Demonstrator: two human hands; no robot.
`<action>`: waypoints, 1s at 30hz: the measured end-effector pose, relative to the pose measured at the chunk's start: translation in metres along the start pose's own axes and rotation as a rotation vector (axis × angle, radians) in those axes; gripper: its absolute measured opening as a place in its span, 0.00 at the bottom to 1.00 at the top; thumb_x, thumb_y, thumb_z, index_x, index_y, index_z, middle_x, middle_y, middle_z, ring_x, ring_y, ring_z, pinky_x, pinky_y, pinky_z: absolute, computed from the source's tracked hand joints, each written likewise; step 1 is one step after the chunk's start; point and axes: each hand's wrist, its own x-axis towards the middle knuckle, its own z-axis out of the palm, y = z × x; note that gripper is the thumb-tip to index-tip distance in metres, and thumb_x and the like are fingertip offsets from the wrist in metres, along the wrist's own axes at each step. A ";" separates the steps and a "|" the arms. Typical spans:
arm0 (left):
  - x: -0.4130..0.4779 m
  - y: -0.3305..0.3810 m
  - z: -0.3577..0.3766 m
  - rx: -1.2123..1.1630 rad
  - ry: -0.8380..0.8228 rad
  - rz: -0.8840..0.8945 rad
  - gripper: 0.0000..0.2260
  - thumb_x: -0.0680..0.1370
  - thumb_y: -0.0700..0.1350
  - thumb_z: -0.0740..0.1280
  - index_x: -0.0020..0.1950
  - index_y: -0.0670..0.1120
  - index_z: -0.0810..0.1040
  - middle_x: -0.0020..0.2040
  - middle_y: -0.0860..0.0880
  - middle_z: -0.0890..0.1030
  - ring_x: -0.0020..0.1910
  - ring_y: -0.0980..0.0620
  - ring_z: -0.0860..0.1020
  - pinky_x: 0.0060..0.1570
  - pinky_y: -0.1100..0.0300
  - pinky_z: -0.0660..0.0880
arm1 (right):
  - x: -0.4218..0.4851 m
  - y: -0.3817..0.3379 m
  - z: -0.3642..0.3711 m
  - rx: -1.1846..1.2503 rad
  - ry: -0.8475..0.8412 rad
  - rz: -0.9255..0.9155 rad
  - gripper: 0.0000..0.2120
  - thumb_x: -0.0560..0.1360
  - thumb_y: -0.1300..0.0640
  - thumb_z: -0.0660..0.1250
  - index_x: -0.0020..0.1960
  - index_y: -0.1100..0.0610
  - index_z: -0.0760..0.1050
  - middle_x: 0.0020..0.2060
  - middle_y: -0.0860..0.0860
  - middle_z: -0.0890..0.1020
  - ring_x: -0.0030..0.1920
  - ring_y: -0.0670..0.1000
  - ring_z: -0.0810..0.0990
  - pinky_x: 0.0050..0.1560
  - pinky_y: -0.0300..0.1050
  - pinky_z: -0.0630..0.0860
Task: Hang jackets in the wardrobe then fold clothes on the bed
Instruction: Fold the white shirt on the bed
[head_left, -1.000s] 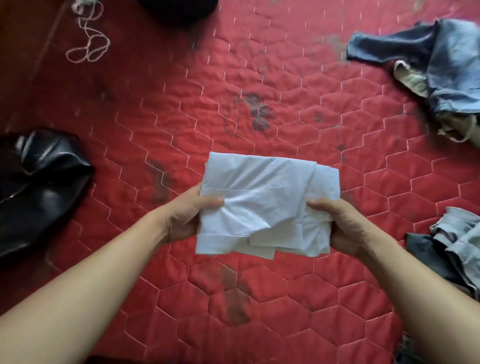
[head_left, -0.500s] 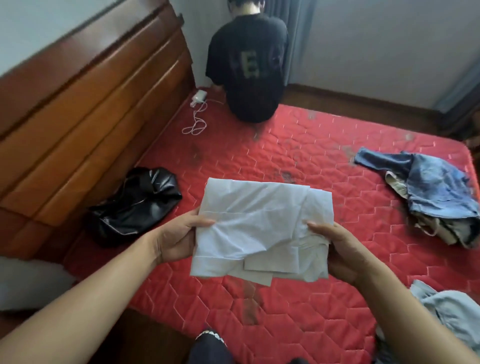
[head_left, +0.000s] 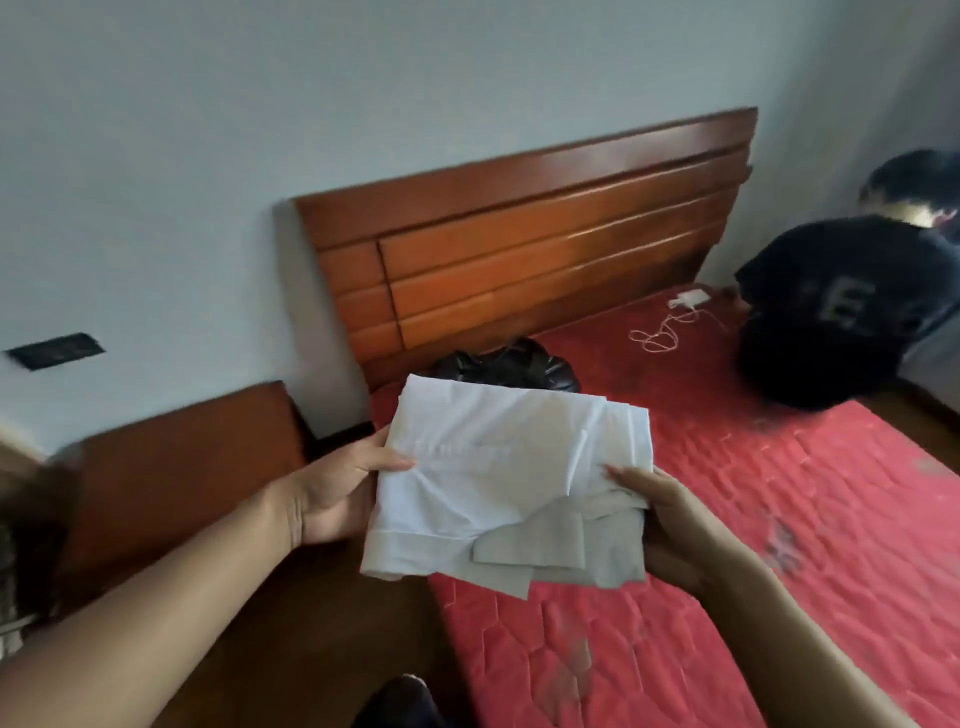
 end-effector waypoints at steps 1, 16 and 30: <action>-0.020 0.001 -0.015 -0.022 0.043 0.033 0.27 0.78 0.37 0.67 0.75 0.54 0.71 0.73 0.40 0.74 0.72 0.36 0.72 0.73 0.35 0.64 | 0.016 0.001 0.019 -0.032 -0.050 0.026 0.23 0.79 0.59 0.66 0.72 0.66 0.72 0.68 0.71 0.73 0.68 0.73 0.72 0.67 0.71 0.71; -0.310 0.009 -0.259 -0.237 0.709 0.394 0.28 0.73 0.38 0.70 0.73 0.49 0.73 0.68 0.38 0.78 0.66 0.36 0.77 0.63 0.40 0.75 | 0.227 0.116 0.393 -0.347 -0.490 0.338 0.19 0.80 0.57 0.63 0.69 0.61 0.76 0.62 0.66 0.81 0.58 0.67 0.82 0.55 0.64 0.80; -0.459 -0.009 -0.389 -0.416 1.104 0.573 0.24 0.80 0.36 0.63 0.74 0.55 0.70 0.68 0.42 0.79 0.66 0.39 0.78 0.67 0.37 0.72 | 0.345 0.239 0.644 -0.464 -0.898 0.598 0.19 0.81 0.57 0.64 0.71 0.56 0.72 0.62 0.63 0.80 0.62 0.67 0.80 0.59 0.67 0.78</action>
